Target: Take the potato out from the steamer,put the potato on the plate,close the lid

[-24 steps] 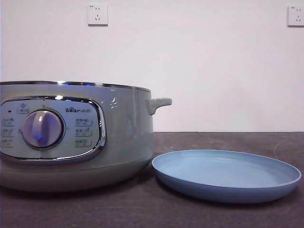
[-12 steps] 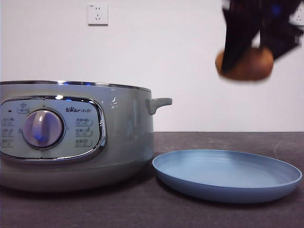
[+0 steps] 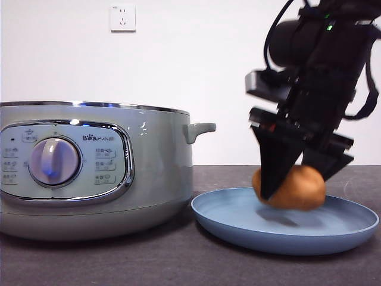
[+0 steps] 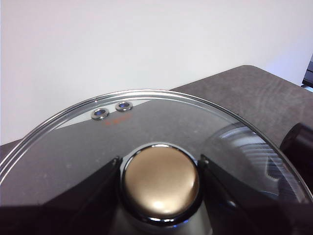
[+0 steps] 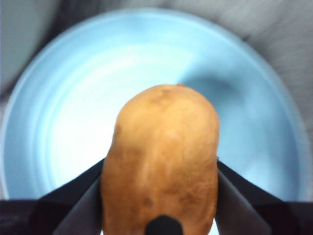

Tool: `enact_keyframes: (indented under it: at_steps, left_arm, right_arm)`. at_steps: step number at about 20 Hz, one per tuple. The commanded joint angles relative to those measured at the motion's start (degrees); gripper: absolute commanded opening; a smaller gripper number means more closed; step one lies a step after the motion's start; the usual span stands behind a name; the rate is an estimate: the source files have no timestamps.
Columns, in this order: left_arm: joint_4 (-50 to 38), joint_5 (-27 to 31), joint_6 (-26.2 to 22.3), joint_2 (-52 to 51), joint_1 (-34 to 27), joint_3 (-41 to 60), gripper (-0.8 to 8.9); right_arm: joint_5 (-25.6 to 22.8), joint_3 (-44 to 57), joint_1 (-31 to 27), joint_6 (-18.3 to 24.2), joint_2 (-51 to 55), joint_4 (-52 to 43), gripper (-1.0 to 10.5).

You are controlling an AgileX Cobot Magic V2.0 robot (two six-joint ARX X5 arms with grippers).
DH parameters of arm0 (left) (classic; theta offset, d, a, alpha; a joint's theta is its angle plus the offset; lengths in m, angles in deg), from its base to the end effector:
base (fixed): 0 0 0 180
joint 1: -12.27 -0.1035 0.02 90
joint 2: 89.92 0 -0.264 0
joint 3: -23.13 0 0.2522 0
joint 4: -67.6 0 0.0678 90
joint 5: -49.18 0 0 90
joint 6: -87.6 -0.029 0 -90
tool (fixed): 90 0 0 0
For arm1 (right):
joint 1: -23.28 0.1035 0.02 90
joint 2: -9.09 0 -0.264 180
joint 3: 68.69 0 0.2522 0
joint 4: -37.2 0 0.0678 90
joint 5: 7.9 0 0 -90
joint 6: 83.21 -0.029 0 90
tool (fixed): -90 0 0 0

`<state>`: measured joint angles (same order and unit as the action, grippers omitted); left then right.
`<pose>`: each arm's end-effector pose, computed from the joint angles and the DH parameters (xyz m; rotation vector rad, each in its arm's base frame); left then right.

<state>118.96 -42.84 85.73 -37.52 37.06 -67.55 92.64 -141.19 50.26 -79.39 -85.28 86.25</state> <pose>0.1368 -0.0643 0.4470 0.0774 0.2182 -0.4696 0.2700 0.1434 0.1818 -0.2357 1.2266 0.6098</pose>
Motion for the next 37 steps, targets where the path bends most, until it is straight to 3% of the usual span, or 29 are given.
enact_keyframes:
  at_steps: [1, 5, 12, 19, 28, 37]
  left_arm:
    - [-3.26, 0.2, 0.33, -0.68, -0.02, -0.81, -0.09]
    - [-3.26, 0.2, 0.31, -0.68, -0.02, -0.81, -0.09]
    - [-3.28, 0.2, 0.31, -0.68, -0.02, -0.81, -0.09]
    - [-3.28, 0.17, 0.31, -0.68, -0.02, -0.81, -0.09]
    - [-3.28, 0.17, 0.31, -0.61, -0.02, -0.81, -0.09]
    - [-3.21, 0.11, 0.26, 5.92, -0.02, -0.81, -0.09]
  right_arm:
    - [0.26, 0.42, 0.92, -0.39, -1.75, -0.37, -0.1]
    - [0.24, 0.42, 1.27, -0.39, -2.6, -0.48, -0.1]
    - [0.13, 0.42, 1.27, -0.85, -2.6, -0.52, 2.7]
    - [0.04, 0.42, 1.27, -0.98, -2.6, -0.52, 3.8]
    - [-0.13, 0.17, 1.18, -0.98, 0.96, -0.74, 3.8]
    - [-0.94, 0.07, 1.14, -1.03, 22.51, -0.68, 3.8]
